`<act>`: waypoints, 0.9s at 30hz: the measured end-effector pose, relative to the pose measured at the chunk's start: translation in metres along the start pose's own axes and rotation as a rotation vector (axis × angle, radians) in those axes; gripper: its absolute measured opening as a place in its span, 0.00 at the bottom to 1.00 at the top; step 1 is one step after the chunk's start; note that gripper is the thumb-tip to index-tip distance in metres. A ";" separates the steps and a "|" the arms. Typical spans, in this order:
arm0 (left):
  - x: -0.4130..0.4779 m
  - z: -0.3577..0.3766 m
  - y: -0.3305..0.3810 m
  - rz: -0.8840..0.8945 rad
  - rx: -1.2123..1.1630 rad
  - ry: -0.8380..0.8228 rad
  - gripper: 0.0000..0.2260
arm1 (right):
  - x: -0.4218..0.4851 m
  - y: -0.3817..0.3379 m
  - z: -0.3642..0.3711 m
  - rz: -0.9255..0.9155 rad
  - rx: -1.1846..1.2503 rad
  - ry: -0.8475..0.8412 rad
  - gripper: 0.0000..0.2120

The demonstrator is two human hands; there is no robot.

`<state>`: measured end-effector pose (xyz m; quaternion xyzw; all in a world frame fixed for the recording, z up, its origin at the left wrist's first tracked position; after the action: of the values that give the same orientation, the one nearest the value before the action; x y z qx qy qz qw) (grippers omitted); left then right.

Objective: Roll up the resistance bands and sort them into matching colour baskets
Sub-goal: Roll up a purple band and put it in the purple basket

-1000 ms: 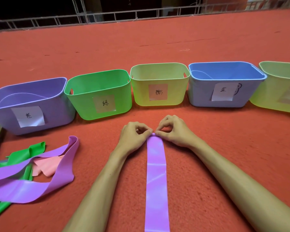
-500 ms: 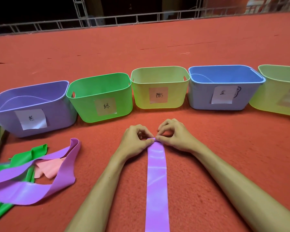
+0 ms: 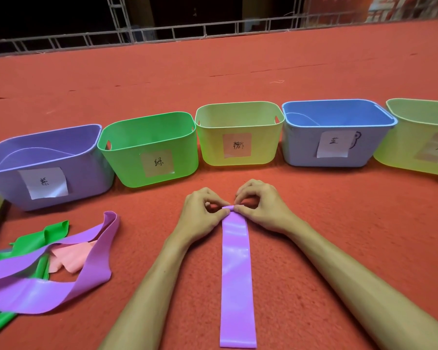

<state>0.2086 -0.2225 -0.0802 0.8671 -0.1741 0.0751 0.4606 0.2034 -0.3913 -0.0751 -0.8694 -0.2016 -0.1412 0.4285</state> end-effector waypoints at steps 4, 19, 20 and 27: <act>0.001 0.001 -0.005 -0.026 -0.080 0.007 0.09 | 0.001 0.002 0.002 0.005 -0.028 -0.022 0.01; 0.005 0.005 -0.008 0.004 -0.104 -0.051 0.02 | 0.001 -0.001 0.001 -0.018 0.124 -0.025 0.01; 0.005 0.004 -0.008 0.005 -0.133 -0.048 0.02 | 0.001 0.001 0.001 0.009 0.150 -0.024 0.02; 0.004 0.003 -0.009 0.009 -0.229 -0.057 0.05 | 0.003 0.007 0.006 0.110 0.165 -0.054 0.08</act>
<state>0.2160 -0.2212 -0.0878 0.8097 -0.1985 0.0318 0.5514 0.2100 -0.3899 -0.0824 -0.8443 -0.1761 -0.0771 0.5002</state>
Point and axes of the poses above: each hand's wrist, its own x-axis towards the middle knuckle, its own z-axis out of the palm, y = z × x, the point moved 9 cm from there along x, towards the middle knuckle, and after that the axes turned 1 degree about y, right-handed, at the moved point
